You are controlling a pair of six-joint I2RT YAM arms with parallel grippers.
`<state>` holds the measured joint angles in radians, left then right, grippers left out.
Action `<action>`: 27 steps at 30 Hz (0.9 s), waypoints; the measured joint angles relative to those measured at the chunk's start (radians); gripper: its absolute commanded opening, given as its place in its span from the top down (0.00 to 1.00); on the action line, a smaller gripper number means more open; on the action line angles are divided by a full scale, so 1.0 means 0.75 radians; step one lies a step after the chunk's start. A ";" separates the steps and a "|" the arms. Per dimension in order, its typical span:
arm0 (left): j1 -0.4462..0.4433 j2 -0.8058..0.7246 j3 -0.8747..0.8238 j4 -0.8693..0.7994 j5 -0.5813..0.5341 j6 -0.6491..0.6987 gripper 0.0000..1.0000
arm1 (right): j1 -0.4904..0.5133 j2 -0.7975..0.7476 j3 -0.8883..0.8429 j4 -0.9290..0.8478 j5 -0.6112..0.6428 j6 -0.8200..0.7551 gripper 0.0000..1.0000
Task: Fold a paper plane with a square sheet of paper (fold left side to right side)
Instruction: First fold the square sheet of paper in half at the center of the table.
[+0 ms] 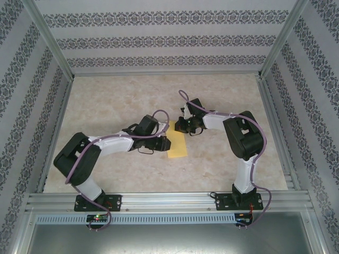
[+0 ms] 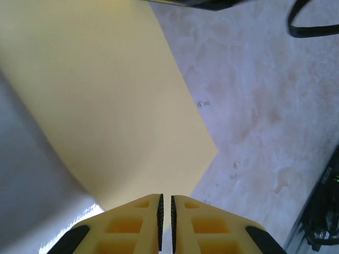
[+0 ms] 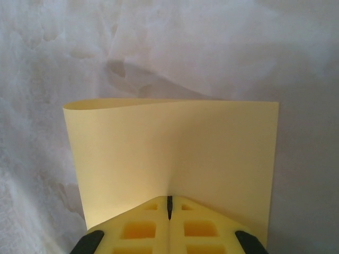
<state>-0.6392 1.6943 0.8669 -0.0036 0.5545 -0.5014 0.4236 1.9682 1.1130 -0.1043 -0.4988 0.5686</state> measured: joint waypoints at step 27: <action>-0.060 0.061 -0.129 0.125 0.013 0.016 0.89 | 0.008 0.001 0.023 -0.063 0.015 -0.026 1.00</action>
<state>-0.6842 1.7401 0.7704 0.0898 0.5644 -0.4896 0.4297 1.9686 1.1305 -0.1513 -0.4873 0.5491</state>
